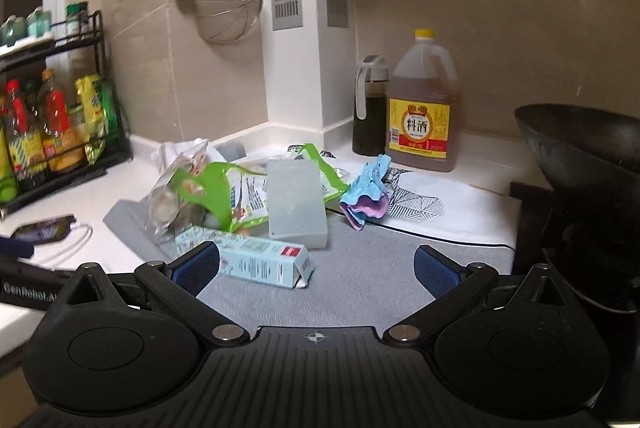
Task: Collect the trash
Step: 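Move the right tool toward the light blue milk carton on the mat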
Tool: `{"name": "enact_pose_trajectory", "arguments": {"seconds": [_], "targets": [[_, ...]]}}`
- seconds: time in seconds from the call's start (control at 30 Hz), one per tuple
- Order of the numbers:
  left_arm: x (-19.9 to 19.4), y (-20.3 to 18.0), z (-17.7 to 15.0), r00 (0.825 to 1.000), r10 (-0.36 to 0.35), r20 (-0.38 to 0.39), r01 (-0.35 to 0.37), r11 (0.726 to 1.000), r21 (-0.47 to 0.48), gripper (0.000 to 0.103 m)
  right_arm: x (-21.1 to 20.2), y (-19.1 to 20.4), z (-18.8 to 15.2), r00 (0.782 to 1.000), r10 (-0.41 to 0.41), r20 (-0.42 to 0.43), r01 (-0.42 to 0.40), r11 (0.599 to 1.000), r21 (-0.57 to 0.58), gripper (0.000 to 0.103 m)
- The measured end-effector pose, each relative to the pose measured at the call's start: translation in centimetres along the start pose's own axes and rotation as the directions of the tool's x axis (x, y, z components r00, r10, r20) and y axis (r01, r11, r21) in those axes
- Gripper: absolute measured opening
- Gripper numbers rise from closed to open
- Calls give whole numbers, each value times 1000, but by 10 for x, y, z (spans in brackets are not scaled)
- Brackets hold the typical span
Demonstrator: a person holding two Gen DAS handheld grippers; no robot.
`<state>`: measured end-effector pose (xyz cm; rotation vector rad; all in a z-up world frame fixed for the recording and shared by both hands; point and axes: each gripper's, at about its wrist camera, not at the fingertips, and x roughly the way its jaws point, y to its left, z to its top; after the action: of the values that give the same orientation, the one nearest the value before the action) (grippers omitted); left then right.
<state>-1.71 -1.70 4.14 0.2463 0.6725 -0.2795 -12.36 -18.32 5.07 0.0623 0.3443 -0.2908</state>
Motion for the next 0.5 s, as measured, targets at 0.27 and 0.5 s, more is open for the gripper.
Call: {"name": "enact_pose_trajectory", "arguments": {"seconds": [0.27, 0.5], "targets": [[-16, 12, -4, 1000, 8, 24, -7, 999, -33, 103, -12, 5, -1, 1000, 12, 2, -12, 1000, -1, 103], [-11, 15, -6, 1000, 0, 16, 1, 999, -34, 103, -8, 13, -3, 1000, 20, -7, -20, 1000, -3, 103]]}}
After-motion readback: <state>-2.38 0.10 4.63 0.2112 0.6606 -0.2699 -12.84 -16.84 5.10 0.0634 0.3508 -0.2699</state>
